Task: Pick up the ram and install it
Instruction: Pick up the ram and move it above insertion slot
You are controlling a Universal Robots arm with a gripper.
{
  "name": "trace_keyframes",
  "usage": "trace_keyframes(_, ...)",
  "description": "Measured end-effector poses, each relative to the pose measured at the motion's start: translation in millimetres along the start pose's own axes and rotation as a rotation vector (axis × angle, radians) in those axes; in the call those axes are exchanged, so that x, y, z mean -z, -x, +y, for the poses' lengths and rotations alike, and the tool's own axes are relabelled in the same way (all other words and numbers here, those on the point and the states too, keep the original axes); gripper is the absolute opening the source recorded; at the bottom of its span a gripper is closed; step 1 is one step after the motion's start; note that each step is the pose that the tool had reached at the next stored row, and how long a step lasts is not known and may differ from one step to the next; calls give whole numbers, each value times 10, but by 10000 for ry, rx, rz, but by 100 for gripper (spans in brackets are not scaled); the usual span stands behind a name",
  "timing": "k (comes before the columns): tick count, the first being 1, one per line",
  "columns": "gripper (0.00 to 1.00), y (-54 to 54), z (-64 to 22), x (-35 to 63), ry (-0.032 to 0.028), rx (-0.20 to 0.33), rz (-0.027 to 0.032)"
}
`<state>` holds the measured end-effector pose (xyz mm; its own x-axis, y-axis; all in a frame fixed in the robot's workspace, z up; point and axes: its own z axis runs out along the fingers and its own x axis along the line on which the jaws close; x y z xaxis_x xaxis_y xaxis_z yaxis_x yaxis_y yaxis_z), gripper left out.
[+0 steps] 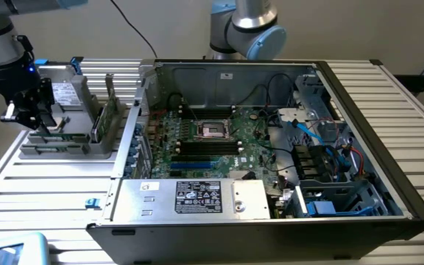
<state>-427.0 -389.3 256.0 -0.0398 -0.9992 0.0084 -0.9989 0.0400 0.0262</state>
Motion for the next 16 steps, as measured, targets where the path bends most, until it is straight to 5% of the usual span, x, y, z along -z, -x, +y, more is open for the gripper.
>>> trace_keyframes(16, 37, -12, -10, -291, -2, 118, 2)
